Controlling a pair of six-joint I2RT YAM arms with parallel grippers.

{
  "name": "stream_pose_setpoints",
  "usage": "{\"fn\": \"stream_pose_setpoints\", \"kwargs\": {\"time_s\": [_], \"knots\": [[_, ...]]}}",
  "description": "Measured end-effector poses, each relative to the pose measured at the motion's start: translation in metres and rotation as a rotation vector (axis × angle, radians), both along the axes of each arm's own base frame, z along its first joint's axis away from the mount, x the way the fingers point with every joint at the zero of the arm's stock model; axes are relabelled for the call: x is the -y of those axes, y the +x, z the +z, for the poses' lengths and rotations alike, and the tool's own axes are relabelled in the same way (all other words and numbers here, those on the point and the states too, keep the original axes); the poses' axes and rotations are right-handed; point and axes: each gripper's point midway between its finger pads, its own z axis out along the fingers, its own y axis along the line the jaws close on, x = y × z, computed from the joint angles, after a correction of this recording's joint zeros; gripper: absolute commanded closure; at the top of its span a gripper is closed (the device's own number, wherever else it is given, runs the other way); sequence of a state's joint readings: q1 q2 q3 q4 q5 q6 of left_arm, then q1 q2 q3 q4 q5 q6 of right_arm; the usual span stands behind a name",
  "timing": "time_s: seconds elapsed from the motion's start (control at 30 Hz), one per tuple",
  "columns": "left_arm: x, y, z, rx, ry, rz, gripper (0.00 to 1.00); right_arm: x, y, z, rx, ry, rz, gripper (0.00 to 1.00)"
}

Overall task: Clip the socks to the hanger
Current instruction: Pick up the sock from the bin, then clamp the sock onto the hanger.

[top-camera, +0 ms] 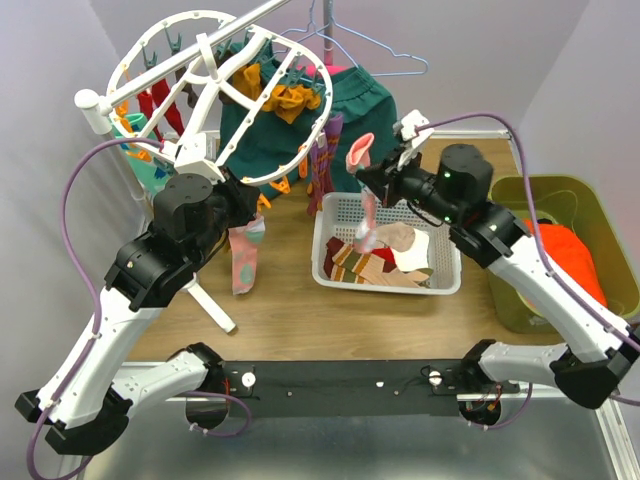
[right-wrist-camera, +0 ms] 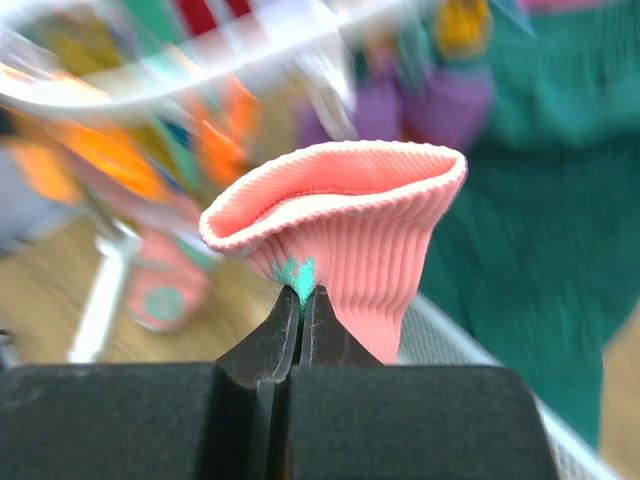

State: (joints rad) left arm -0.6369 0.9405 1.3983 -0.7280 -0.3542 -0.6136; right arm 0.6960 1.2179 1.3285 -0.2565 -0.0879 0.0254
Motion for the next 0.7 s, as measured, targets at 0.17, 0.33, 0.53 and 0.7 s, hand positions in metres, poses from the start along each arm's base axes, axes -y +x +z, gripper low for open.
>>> {"fn": "stream_pose_setpoints", "kwargs": {"time_s": [0.17, 0.33, 0.53, 0.7], "knots": [[0.0, 0.0, 0.0, 0.001, 0.0, 0.0, 0.9, -0.018, -0.04, 0.077, 0.136, 0.173, 0.221, 0.99], [0.0, 0.0, 0.0, 0.001, -0.001, 0.0, 0.9, -0.043, -0.085, 0.121, 0.179, 0.351, 0.511, 0.99], [0.0, 0.0, 0.002, 0.003, -0.003, 0.0, 0.9, -0.088, -0.121, 0.108, 0.07, 0.436, 0.804, 0.99], [0.001, 0.001, 0.004, 0.005, -0.005, -0.004, 0.9, -0.147, -0.151, 0.036, -0.146, 0.372, 0.963, 0.99]]}}
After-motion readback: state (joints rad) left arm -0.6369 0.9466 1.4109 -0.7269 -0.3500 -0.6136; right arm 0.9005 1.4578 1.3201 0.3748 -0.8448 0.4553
